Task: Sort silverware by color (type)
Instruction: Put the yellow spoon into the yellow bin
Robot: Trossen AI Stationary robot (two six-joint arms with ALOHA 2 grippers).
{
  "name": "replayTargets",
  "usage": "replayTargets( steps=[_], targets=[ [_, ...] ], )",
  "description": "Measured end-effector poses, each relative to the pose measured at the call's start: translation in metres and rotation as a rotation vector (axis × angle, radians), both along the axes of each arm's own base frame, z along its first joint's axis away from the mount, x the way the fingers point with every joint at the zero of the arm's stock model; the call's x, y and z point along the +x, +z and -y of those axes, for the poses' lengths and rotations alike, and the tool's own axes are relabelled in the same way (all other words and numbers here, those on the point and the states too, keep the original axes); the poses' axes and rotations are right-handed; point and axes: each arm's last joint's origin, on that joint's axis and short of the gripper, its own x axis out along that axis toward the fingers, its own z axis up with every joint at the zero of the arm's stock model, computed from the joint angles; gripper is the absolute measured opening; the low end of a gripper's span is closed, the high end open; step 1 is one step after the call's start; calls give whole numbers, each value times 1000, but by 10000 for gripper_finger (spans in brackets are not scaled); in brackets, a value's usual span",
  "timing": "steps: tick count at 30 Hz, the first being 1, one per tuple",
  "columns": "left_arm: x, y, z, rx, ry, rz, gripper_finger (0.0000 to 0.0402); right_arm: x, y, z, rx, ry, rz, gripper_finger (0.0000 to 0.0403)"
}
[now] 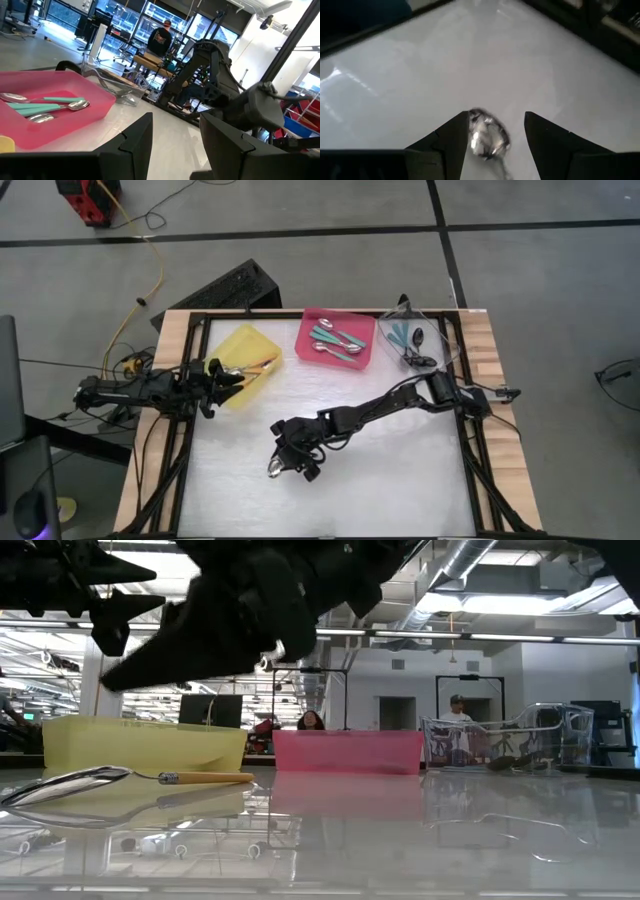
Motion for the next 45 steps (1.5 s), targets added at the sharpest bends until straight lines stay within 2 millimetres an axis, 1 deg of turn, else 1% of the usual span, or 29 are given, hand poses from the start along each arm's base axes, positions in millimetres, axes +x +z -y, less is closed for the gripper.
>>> replayTargets(
  steps=[7, 11, 16, 20, 28, 30, 34, 37, 42, 45],
  targets=[
    [0, 0, 0, 0, 0, -2, 148, 4, -13, -1, -10, 8, 4, 218],
    [0, 0, 0, -1, 0, -2, 148, 6, -22, -3, 16, 38, 7, 218],
    [0, 0, 0, 0, 1, -3, 148, 5, -31, -3, 29, 37, -26, 218],
    [0, 0, 0, 0, 4, -3, 148, 7, -35, 1, 29, 27, -38, 218],
    [0, 0, 0, -1, 4, -3, 148, 8, -37, 14, 28, 0, -60, 218],
    [0, 0, 0, 0, 4, -3, 148, 7, -38, 14, 25, 0, -74, 218],
    [0, 0, 0, 0, 4, -3, 148, 7, -53, 13, 20, 1, -121, 218],
    [0, 0, 0, 0, 4, -3, 148, 7, -60, 13, 35, -8, -137, 218],
    [0, 0, 0, 0, 4, -4, 148, 7, -63, 18, 83, -40, -194, 217],
    [0, 0, 0, -1, 4, -4, 148, 6, -65, 21, 93, -60, -218, 204]
  ],
)
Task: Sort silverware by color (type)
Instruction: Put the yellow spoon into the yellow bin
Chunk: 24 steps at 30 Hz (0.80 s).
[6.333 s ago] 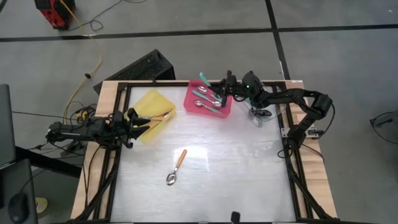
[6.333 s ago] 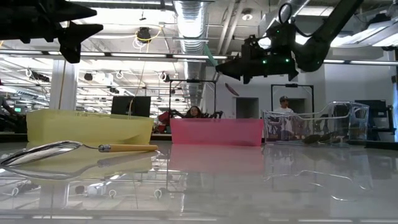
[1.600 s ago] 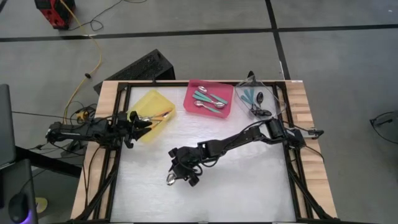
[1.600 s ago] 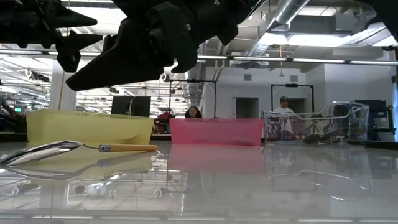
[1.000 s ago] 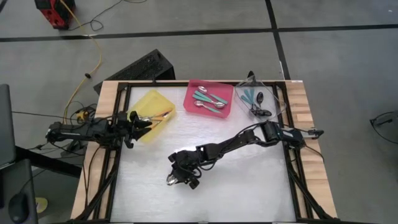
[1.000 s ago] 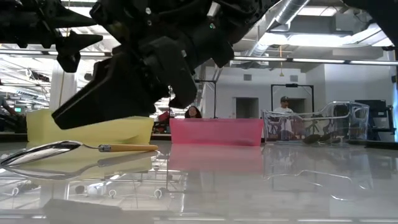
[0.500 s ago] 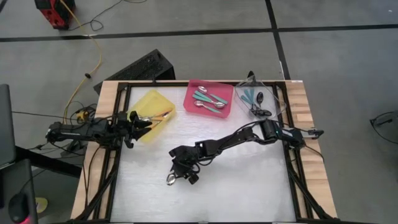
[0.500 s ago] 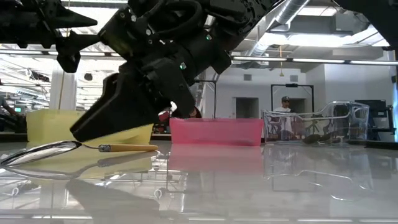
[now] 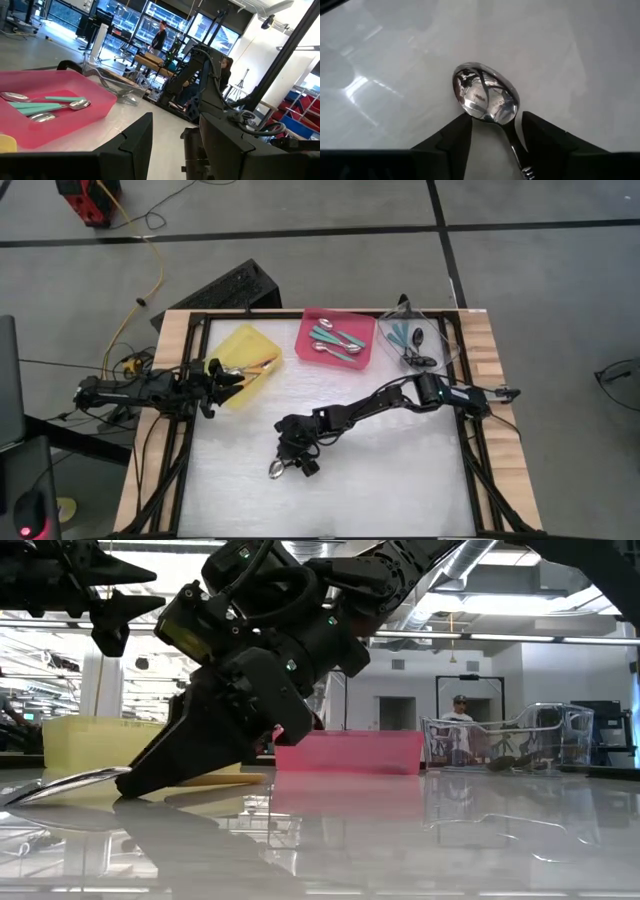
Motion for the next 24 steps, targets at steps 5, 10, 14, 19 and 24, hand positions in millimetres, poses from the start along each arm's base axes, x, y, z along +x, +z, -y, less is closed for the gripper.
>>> replayTargets(
  steps=[5, 10, 14, 19, 24],
  targets=[
    [0, 0, 0, -1, -1, 0, 148, 1, -1, 6, 23, -54, -27, 149],
    [0, 0, 0, -3, -1, 0, 148, 1, -1, 6, 34, -82, -41, 85],
    [0, 0, 0, -4, -1, 1, 148, 1, -2, 7, 32, -85, -42, 51],
    [0, 0, 0, -11, -2, 2, 148, 0, -2, 6, 63, -120, -63, 50],
    [0, 0, 0, -13, -2, 2, 148, 1, -2, 6, 53, -161, -64, 54]
  ],
)
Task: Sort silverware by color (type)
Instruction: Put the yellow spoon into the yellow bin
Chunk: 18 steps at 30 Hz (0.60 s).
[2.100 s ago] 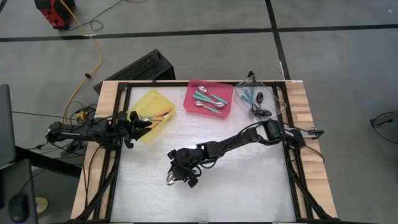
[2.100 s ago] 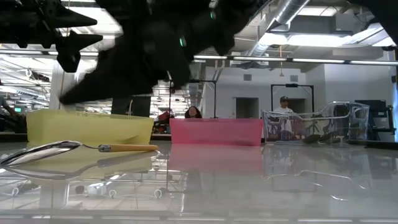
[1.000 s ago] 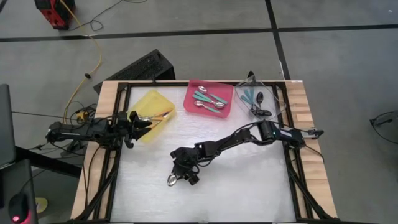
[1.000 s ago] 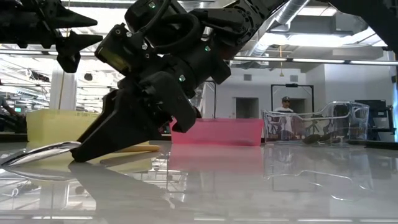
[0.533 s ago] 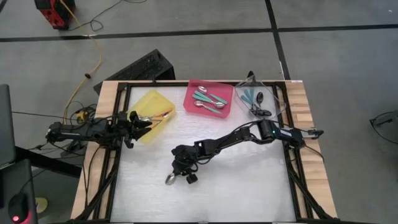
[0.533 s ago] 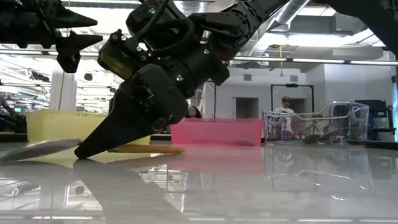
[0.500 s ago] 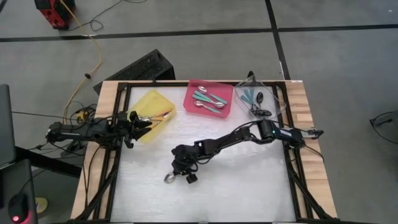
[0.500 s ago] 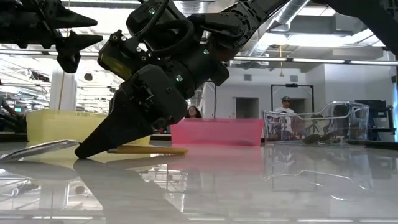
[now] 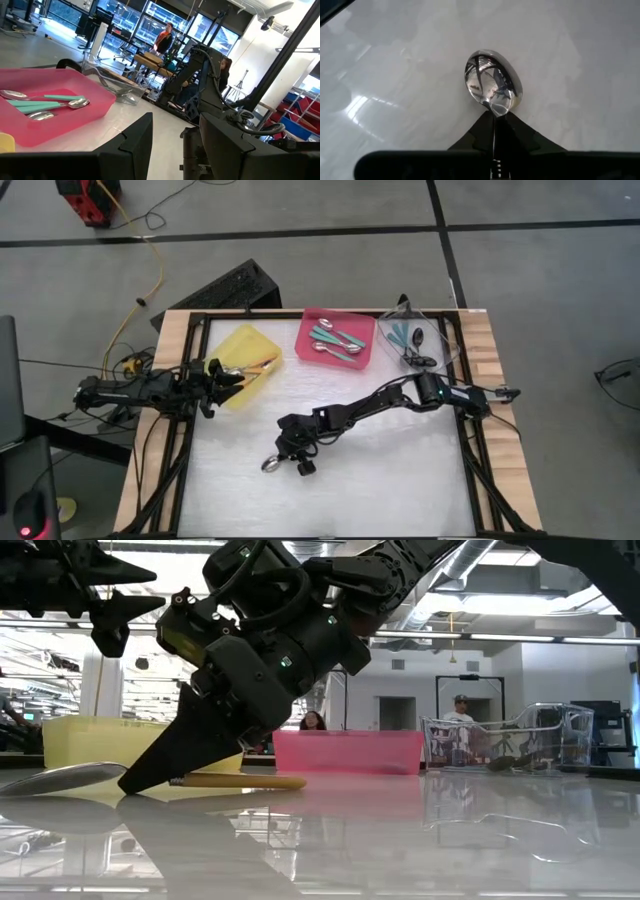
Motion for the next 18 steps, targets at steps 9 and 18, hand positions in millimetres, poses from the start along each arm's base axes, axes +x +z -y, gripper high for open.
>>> replayTargets(
  steps=[9, 18],
  targets=[
    [0, 0, 0, -15, -7, 3, 148, 3, 5, -1, 12, -21, 53, 53],
    [0, 0, 0, -15, -7, 3, 148, 5, 7, 9, 43, -60, 52, 52]
  ],
)
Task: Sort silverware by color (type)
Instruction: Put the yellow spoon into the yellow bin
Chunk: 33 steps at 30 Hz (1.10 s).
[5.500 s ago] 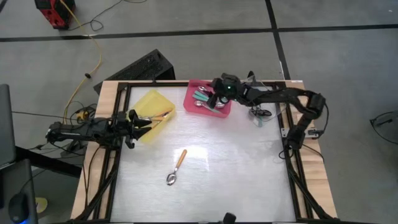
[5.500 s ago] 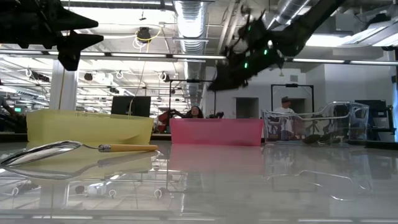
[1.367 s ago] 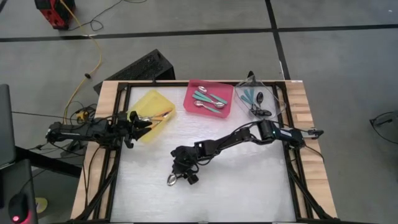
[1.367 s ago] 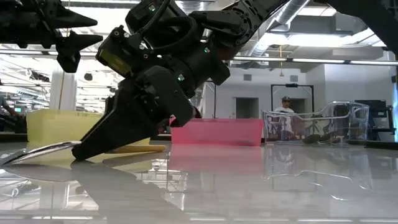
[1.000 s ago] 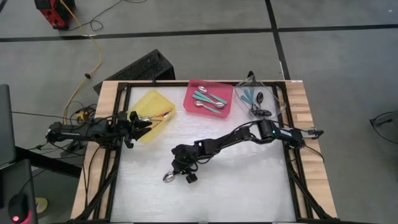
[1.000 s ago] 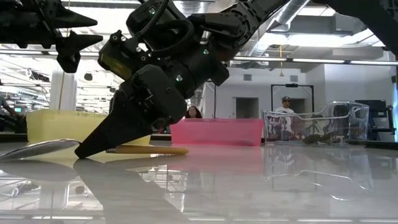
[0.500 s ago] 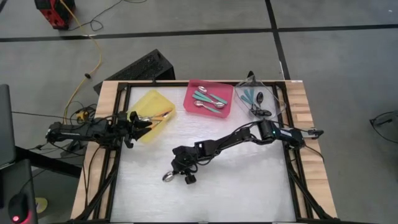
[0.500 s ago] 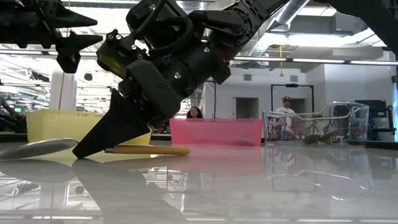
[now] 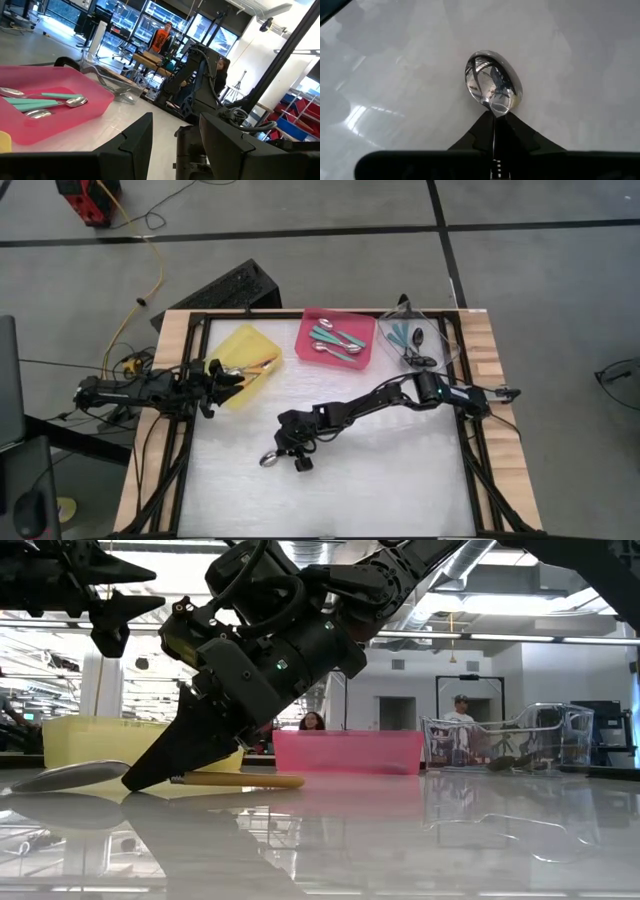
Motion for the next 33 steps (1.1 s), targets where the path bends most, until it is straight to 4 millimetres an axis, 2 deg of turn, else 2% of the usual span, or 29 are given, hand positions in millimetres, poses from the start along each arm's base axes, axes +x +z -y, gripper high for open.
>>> replayTargets(
  steps=[23, 28, 33],
  targets=[
    [0, 0, 0, 8, 8, -1, 148, 6, 7, 9, 46, -60, 66, 52],
    [0, 0, 0, 15, 8, -2, 148, 6, 18, 5, 47, -50, 91, 52],
    [0, 0, 0, 26, 8, 1, 148, 4, 39, 6, 39, -37, 125, 52]
  ],
)
